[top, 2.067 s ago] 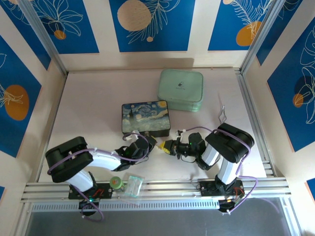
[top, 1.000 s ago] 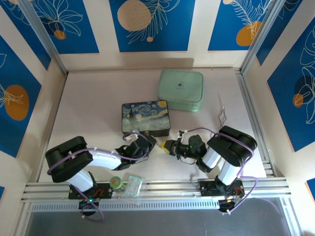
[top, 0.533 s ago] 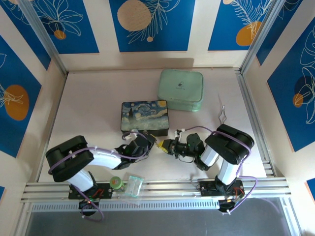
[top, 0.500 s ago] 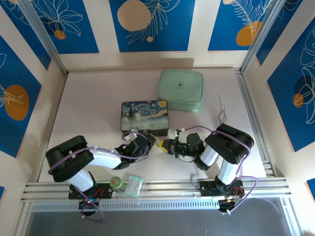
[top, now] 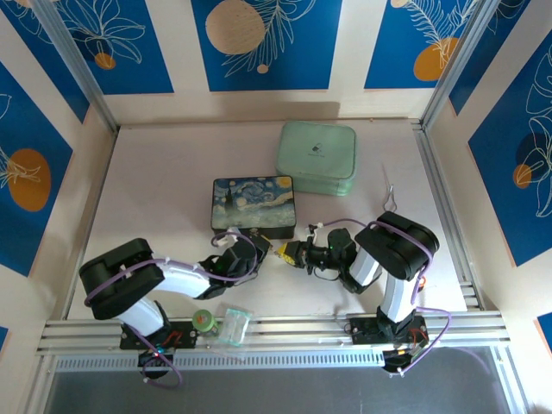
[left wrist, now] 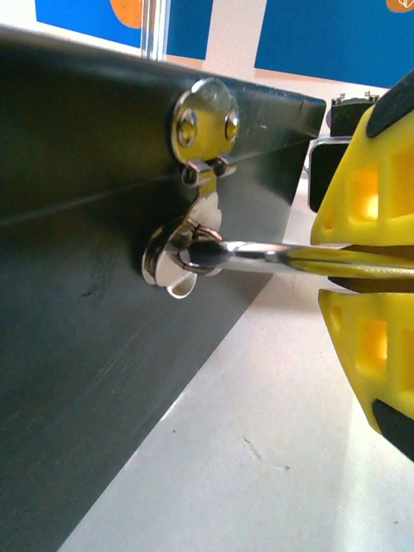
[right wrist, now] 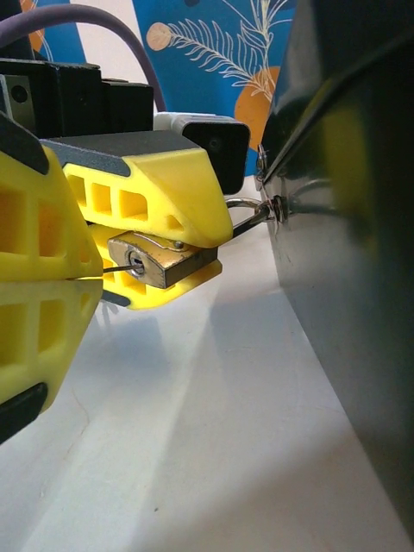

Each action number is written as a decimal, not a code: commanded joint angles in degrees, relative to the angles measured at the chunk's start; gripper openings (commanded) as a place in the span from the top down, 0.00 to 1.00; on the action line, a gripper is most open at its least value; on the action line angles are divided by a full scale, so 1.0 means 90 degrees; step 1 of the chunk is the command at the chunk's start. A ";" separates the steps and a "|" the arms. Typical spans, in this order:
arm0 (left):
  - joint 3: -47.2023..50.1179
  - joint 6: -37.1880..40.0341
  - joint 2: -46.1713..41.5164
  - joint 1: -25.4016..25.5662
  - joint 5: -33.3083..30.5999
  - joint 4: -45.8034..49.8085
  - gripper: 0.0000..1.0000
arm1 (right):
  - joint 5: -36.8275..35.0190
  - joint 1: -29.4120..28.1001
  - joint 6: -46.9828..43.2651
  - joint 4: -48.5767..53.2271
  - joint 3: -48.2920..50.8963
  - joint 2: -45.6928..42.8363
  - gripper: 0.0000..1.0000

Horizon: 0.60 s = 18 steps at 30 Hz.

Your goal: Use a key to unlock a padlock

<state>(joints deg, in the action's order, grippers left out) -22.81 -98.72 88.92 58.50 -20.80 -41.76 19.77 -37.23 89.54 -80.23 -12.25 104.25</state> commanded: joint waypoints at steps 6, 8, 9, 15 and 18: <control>-0.0096 0.0060 0.0188 0.0033 0.0472 -0.1093 1.00 | 0.0208 0.0166 0.0174 -0.0010 -0.0199 0.0254 1.00; -0.0047 0.0041 0.0195 0.0026 0.0438 -0.1177 1.00 | 0.0265 0.0244 0.0217 -0.0011 -0.0199 0.0253 1.00; -0.0018 0.0049 0.0202 0.0029 0.0434 -0.1272 1.00 | 0.0300 0.0284 0.0238 -0.0008 -0.0206 0.0275 1.00; -0.0074 0.0079 0.0276 0.0033 0.0512 -0.1217 1.00 | 0.0499 0.0361 0.0294 -0.0005 -0.0317 0.0382 1.00; -0.0056 0.0102 0.0372 0.0033 0.0468 -0.1426 1.00 | 0.0504 0.0290 0.0375 -0.0012 -0.0377 0.0502 1.00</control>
<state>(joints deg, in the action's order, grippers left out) -22.52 -98.52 91.61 58.39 -19.92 -46.61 23.62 -33.74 92.03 -80.51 -13.78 107.09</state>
